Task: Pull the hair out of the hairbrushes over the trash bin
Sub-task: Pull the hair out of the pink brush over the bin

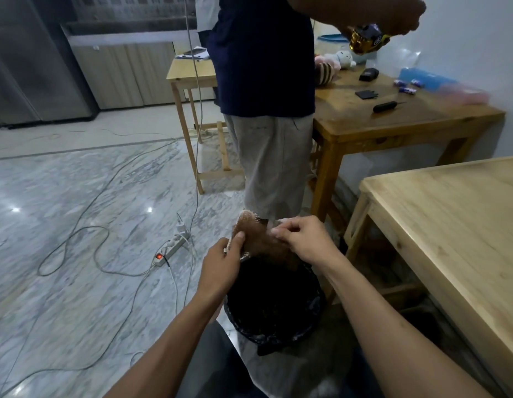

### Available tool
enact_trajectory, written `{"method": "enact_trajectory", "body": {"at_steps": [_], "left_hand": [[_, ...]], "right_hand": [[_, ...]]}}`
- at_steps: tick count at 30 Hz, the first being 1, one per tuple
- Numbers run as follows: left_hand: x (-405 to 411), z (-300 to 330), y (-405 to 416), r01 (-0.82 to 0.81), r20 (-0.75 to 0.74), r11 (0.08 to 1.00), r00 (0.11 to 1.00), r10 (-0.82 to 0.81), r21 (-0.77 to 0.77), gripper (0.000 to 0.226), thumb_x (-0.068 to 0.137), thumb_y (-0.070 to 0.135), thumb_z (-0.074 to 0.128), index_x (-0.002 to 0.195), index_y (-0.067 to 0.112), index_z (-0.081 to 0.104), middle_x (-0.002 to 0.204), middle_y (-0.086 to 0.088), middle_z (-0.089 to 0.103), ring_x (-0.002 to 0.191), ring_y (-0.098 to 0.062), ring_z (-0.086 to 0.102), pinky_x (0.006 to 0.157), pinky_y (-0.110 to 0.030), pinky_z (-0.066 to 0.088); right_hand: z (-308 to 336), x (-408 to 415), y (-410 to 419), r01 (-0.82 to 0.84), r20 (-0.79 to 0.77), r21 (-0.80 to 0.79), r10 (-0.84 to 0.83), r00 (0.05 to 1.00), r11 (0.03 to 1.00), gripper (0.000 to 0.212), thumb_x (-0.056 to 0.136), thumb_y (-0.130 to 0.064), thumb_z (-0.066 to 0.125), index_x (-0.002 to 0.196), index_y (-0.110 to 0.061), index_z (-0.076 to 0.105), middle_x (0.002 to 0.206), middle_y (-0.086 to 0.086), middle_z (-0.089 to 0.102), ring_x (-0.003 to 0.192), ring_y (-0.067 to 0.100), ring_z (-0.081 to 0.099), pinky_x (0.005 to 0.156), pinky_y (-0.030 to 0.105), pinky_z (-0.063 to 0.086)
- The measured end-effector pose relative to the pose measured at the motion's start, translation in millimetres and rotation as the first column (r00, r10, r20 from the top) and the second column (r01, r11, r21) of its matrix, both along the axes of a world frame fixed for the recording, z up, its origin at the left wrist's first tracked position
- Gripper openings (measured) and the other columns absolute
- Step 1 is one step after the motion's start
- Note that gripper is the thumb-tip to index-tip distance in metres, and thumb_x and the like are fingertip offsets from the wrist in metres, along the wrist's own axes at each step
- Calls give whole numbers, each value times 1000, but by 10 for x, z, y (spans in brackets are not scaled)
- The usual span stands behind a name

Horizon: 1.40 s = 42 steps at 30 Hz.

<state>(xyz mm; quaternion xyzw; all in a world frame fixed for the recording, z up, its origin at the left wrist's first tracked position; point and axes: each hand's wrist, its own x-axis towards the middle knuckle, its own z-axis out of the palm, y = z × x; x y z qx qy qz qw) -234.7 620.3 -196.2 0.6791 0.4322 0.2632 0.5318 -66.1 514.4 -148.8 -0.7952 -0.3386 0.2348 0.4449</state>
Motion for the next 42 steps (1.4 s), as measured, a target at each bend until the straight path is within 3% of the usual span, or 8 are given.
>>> {"method": "enact_trajectory", "body": {"at_steps": [9, 16, 21, 24, 32, 36, 39, 42], "left_hand": [[-239, -177, 172, -99, 24, 980, 994, 105, -171, 47, 96, 59, 53, 80, 15, 47, 59, 0, 34, 44, -13, 30, 44, -29, 24], [2, -6, -18, 21, 26, 1000, 999, -20, -2, 58, 89, 71, 54, 75, 16, 48, 58, 5, 37, 53, -16, 38, 56, -41, 28], [29, 146, 36, -46, 51, 998, 998, 47, -30, 57, 94, 65, 53, 83, 9, 54, 57, 2, 45, 47, -16, 42, 51, -34, 33], [-47, 187, 240, -179, 116, 960, 971, 207, -215, 44, 100, 54, 51, 89, 12, 46, 58, -3, 36, 41, -16, 31, 43, -27, 23], [-3, 241, 160, -117, 143, 982, 980, 138, -151, 46, 99, 56, 51, 84, 15, 37, 53, 3, 31, 42, -15, 28, 42, -28, 23], [68, 243, 64, 3, -16, 995, 1000, -2, 104, 53, 92, 68, 51, 74, 19, 49, 59, 4, 46, 54, -19, 46, 54, -40, 37], [141, 316, -19, 65, -43, 983, 997, -58, 172, 48, 94, 62, 54, 71, 21, 51, 62, 2, 55, 60, -21, 55, 59, -44, 44], [210, 411, -70, 133, -109, 971, 988, -112, 201, 47, 95, 61, 54, 77, 18, 59, 67, 1, 64, 67, -21, 63, 62, -44, 51]], "right_hand": [[161, 192, -202, 247, 53, -100, -242, 969, 964, 23, 101, -33, 64, 109, -18, 79, 120, 6, 74, 117, 27, 64, 92, 34, 48], [101, -96, -91, -92, -137, -106, 77, 988, 990, 76, 86, -70, 64, 149, -29, 50, 141, -5, 59, 131, 15, 56, 101, 32, 46], [34, -62, -114, -122, -267, -4, 117, 957, 992, 15, 90, -26, 80, 96, -12, 81, 80, 1, 76, 73, 13, 70, 70, 24, 59], [1, 66, -199, 38, -241, -47, -49, 969, 998, 18, 89, -25, 80, 88, -8, 81, 67, 6, 65, 59, 14, 56, 55, 22, 48], [-36, 104, -181, 113, 25, -300, -110, 994, 947, 26, 96, -35, 70, 118, -22, 76, 123, 4, 73, 118, 24, 65, 105, 43, 52], [78, 21, -121, -60, 11, -470, 74, 997, 881, 81, 88, -34, 66, 161, -28, 32, 171, 4, 23, 154, 30, 28, 117, 40, 34], [88, -38, -107, -180, -85, -337, 161, 983, 924, 100, 73, -36, 76, 161, -34, 28, 169, -2, 25, 152, 25, 31, 118, 40, 35], [-51, -94, -107, -323, -242, -91, 293, 925, 942, 80, 71, -42, 84, 145, -33, 55, 142, -6, 65, 128, 12, 62, 114, 40, 46]]}}
